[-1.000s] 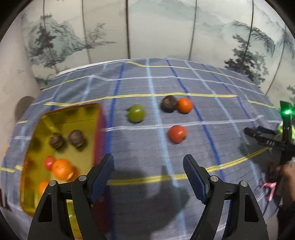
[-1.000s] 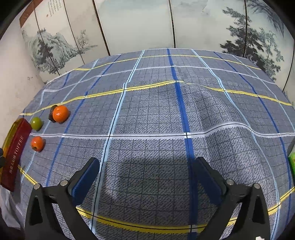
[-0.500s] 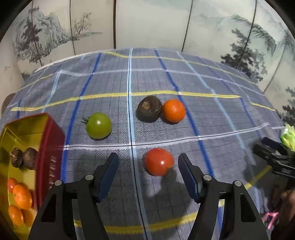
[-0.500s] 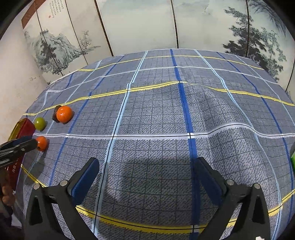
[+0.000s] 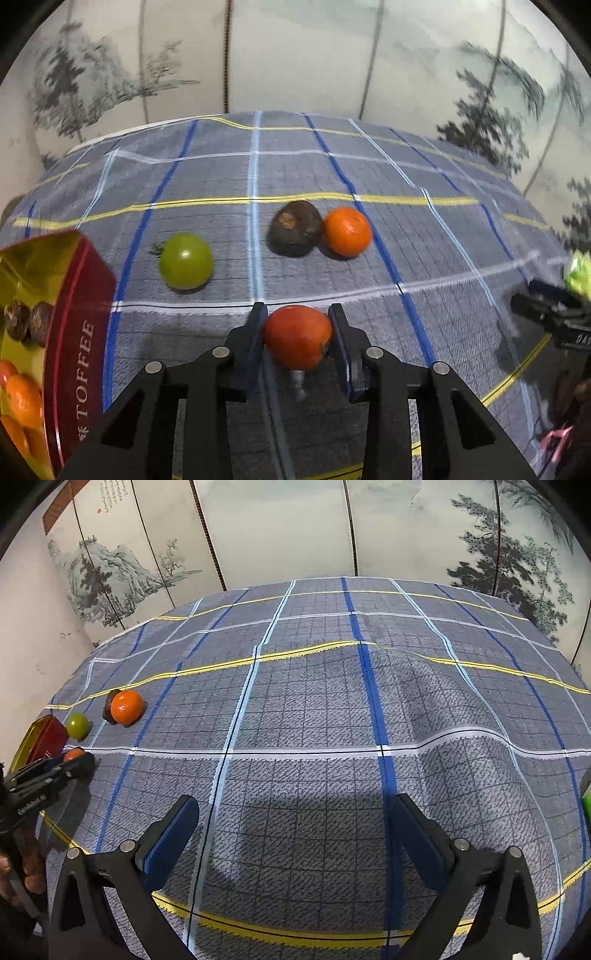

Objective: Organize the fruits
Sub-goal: 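Grasp the red tomato with the left gripper, then carry the red tomato over the gold tin and lower it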

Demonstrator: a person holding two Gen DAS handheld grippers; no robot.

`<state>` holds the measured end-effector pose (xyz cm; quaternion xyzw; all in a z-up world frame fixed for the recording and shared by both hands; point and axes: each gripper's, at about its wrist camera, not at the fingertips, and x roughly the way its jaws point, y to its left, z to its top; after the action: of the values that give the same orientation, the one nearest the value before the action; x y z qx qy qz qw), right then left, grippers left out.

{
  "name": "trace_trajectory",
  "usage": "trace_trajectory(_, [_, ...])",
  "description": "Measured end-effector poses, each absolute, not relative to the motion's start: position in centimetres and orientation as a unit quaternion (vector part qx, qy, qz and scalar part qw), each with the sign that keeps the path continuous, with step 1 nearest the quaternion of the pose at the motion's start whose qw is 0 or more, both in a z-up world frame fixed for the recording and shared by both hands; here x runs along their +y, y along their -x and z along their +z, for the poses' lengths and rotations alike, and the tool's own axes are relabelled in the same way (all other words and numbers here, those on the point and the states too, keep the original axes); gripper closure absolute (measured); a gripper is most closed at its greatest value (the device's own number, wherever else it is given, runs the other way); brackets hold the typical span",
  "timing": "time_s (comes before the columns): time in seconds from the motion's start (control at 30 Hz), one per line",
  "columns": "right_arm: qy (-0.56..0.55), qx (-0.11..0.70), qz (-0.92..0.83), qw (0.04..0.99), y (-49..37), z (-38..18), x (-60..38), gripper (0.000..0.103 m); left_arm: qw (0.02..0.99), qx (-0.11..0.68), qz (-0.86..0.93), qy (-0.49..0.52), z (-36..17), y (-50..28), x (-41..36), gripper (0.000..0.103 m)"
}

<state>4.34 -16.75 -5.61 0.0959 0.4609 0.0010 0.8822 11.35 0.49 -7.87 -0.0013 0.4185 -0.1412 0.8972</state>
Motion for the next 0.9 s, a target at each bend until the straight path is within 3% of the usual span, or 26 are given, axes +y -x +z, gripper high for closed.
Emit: trace_trajectory(0.9, [-0.031, 0.488, -0.035, 0.872, -5.3, -6.2, -15.1, 0.000, 0.918, 0.386, -0.088, -0.017, -5.1, -6.1, 2.7, 0.068])
